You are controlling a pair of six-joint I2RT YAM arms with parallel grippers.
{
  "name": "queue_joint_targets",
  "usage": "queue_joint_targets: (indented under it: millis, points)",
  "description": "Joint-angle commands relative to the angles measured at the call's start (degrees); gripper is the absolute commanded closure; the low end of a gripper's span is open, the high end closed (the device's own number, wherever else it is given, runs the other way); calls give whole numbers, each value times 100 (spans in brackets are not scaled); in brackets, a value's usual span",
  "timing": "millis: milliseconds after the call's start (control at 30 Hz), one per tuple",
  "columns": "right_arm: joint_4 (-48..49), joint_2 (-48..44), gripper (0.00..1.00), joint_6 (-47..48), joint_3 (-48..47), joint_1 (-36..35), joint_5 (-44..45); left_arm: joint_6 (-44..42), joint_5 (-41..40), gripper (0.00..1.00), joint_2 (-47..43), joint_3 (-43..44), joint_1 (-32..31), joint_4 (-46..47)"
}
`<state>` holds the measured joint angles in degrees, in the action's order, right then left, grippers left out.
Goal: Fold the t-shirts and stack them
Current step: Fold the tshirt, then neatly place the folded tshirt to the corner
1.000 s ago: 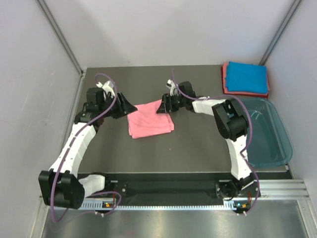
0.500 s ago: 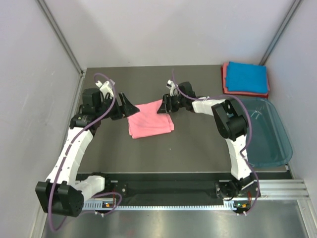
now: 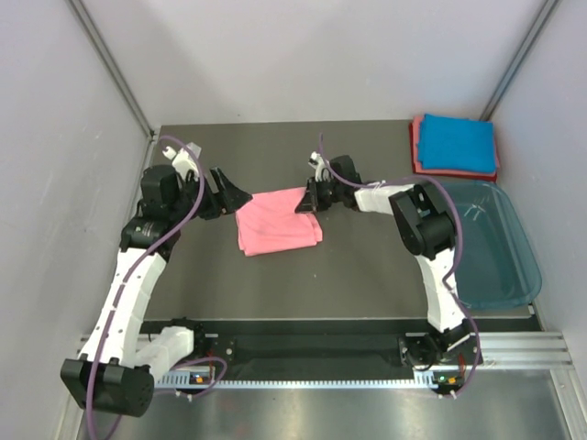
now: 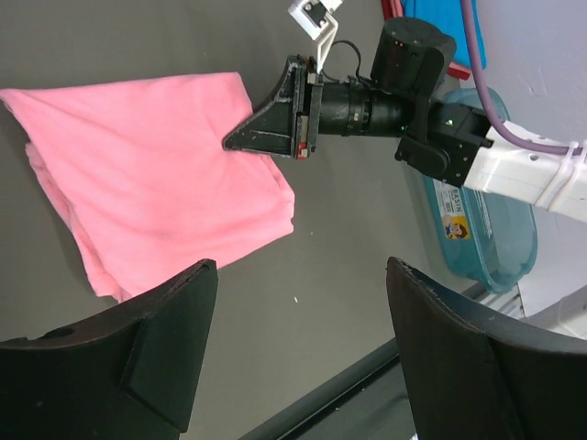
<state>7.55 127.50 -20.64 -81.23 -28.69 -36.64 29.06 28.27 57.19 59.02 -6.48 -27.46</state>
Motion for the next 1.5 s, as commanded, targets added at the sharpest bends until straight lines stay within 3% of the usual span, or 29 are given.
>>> queue_joint_targets:
  millis: [0, 333, 700, 1133, 1333, 1467]
  points:
    - [-174, -278, 100, 262, 221, 29, 227, -32, -260, 21, -173, 241, 15, 128]
    - [-605, -1218, 100, 868, 582, 592, 684, -471, -867, 21, -314, 355, 33, -180]
    - [-1537, -1746, 100, 1931, 108, 1040, 1607, -436, -850, 21, -208, 136, 33, 30]
    - [-1423, -2484, 100, 3030, -7, 1374, 2688, -401, -806, 22, 47, 74, 42, 268]
    - [-1063, -2704, 100, 3163, -50, 1831, 2312, -217, -560, 22, 196, -110, 42, 610]
    - [-1405, -2398, 100, 3321, -672, 2209, 2092, -199, -428, 23, 319, -84, 33, 663]
